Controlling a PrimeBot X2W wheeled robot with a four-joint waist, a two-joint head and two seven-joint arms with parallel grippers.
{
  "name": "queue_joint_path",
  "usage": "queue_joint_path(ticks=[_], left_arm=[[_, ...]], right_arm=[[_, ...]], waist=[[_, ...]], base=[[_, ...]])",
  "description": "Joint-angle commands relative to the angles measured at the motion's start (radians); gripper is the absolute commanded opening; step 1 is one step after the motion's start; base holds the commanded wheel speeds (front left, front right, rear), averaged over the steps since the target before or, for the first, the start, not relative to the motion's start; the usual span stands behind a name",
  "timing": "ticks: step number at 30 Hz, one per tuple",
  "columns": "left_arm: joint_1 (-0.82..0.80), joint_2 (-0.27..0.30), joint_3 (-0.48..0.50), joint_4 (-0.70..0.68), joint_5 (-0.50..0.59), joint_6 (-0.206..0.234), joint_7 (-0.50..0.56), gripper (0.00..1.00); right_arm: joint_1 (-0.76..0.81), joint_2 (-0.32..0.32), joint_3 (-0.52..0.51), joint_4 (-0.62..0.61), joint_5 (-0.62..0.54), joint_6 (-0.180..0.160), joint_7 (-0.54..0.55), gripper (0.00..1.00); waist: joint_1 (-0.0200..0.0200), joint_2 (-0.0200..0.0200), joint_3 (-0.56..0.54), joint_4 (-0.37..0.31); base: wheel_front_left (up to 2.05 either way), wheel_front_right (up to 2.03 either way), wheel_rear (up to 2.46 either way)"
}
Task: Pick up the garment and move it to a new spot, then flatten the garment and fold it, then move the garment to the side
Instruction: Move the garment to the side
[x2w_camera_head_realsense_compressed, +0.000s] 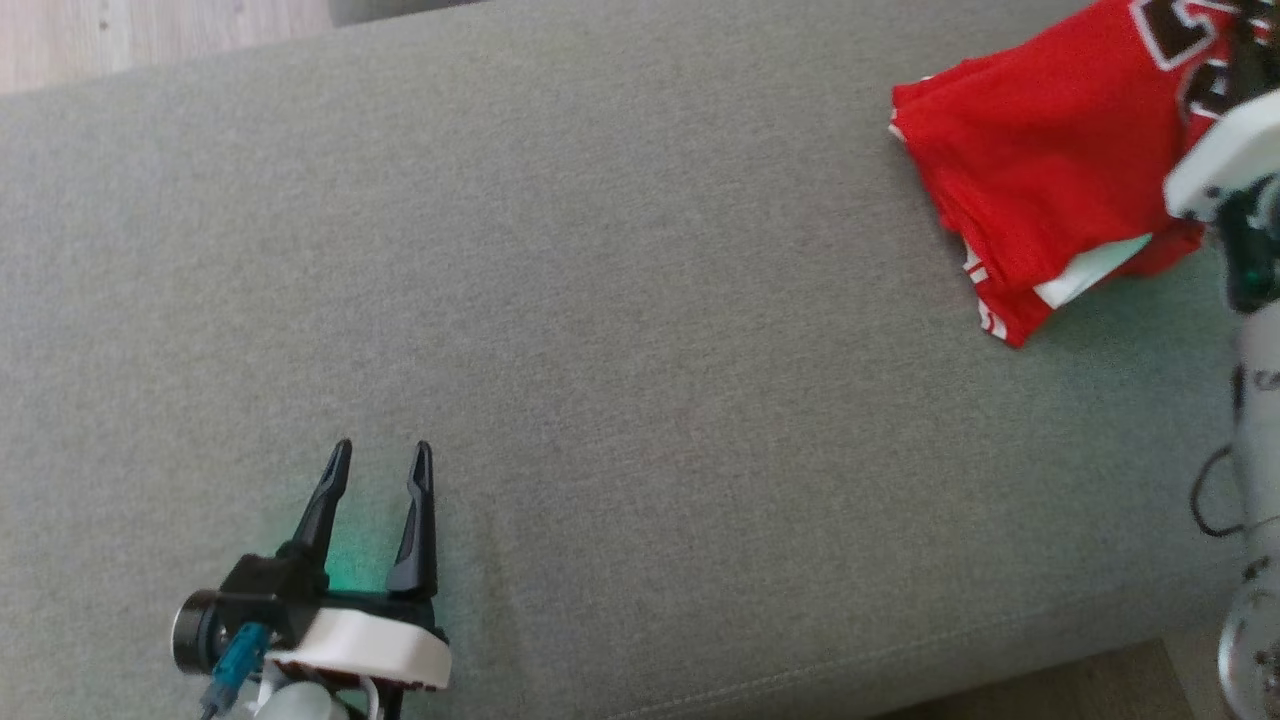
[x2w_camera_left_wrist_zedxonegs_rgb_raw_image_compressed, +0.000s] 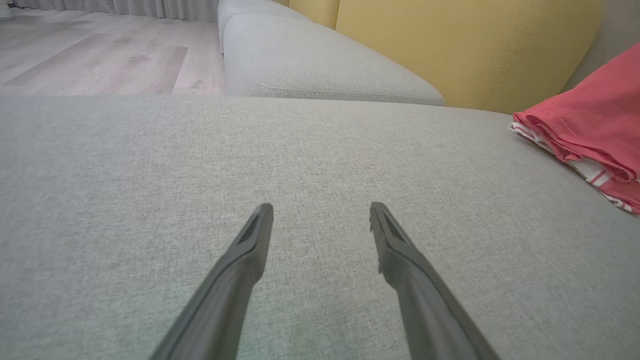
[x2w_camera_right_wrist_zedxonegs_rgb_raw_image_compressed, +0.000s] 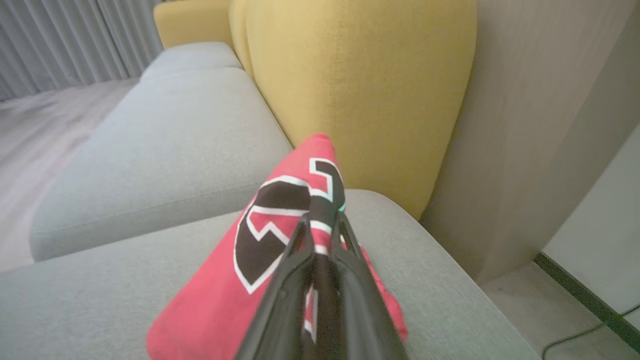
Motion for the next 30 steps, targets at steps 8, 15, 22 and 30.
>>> queue_joint_path(ticks=[8, 15, 22, 30], left_arm=[[-0.034, 0.028, 0.023, -0.028, 0.008, 0.001, -0.001, 1.0], [-0.018, 0.028, 0.017, -0.022, 0.002, 0.005, 0.0, 1.0], [-0.001, 0.021, 0.019, -0.021, -0.007, 0.01, -0.007, 1.0], [0.043, 0.007, 0.059, -0.01, -0.042, 0.031, -0.019, 1.0]], right_arm=[[-0.04, -0.037, -0.16, 0.058, -0.141, -0.001, -0.096, 1.0], [-0.04, 0.007, -0.171, 0.116, -0.21, -0.001, -0.171, 1.0], [-0.029, 0.048, -0.101, 0.131, -0.201, -0.001, -0.225, 1.0], [0.081, 0.124, -0.001, 0.089, -0.144, -0.001, -0.285, 1.0]], waist=[[0.0, 0.0, 0.026, 0.02], [0.0, 0.0, -0.017, 0.017], [0.0, 0.0, -0.093, 0.02], [0.0, 0.0, -0.227, 0.055]], base=[[0.0, 0.0, 0.0], [0.0, 0.0, 0.0], [0.0, 0.0, 0.0], [0.0, 0.0, 0.0]])
